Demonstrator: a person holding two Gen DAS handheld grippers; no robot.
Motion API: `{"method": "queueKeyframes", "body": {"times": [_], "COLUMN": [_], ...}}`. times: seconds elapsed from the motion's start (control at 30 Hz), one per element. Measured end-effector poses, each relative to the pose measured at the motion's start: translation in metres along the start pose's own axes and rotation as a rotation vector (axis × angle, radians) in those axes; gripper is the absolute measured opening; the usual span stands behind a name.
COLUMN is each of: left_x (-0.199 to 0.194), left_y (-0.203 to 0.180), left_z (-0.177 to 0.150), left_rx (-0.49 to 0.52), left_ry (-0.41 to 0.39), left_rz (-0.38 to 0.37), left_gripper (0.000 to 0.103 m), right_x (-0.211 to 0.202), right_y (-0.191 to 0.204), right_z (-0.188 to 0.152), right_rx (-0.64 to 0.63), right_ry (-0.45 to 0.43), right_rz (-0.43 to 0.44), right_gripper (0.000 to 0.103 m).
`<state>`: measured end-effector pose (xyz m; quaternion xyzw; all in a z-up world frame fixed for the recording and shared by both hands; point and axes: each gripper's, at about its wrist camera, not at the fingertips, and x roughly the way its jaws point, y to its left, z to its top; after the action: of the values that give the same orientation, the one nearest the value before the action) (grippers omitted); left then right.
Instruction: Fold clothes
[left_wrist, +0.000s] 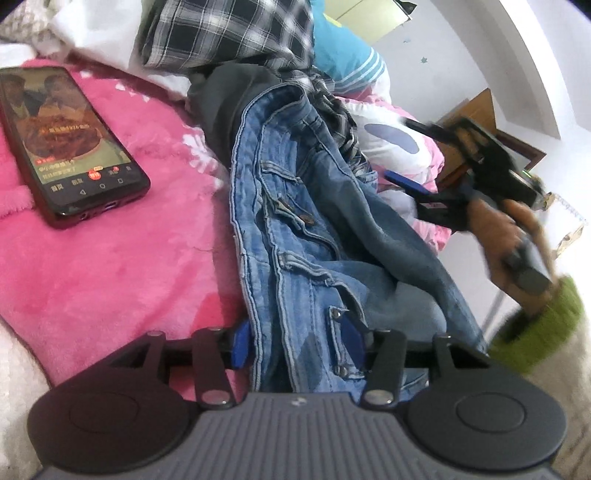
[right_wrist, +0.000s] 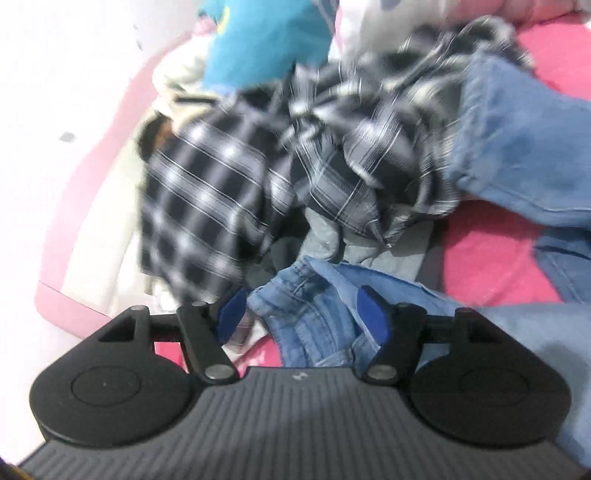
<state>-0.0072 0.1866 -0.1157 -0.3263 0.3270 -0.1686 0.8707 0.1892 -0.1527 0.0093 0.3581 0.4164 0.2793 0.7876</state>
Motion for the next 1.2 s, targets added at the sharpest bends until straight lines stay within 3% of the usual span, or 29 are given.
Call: {"method": "queueKeyframes", "body": {"times": [0.13,0.27,0.5,0.77,0.97,1.07,1.2], "left_x": [-0.013,-0.030,-0.043,-0.011,0.028,0.048,0.073], "left_y": [-0.009,-0.024,-0.063,-0.113,-0.156,-0.169,-0.184], "left_z": [-0.005,-0.008,-0.007,-0.025,-0.052,-0.063,-0.071], "left_rx": [0.044,0.118,0.264,0.433,0.649,0.751,0.833], "left_ry": [-0.034,-0.116,-0.186,-0.059,0.048,0.060,0.070], "left_rz": [0.065,0.158,0.173,0.052,0.015,0.042,0.087], "left_gripper": [0.059,0.063,0.070,0.081,0.084,0.084,0.083], "right_x": [-0.070,-0.123,-0.206,-0.254,-0.277,-0.275,-0.251], "right_y": [-0.024,-0.054,-0.117,-0.173,-0.203,-0.219,-0.222], "right_z": [-0.008,-0.019,-0.060,-0.114,-0.140,-0.144,-0.142], "right_rx": [0.018,0.065,0.216,0.382,0.436,0.476,0.467], "right_ry": [-0.072,-0.166,-0.348,-0.476,-0.525,-0.509,-0.416], "right_rz": [0.018,0.021,0.013,0.018,-0.028,-0.022,0.088], "right_gripper": [0.069,0.069,0.071,0.072,0.072,0.073,0.074]}}
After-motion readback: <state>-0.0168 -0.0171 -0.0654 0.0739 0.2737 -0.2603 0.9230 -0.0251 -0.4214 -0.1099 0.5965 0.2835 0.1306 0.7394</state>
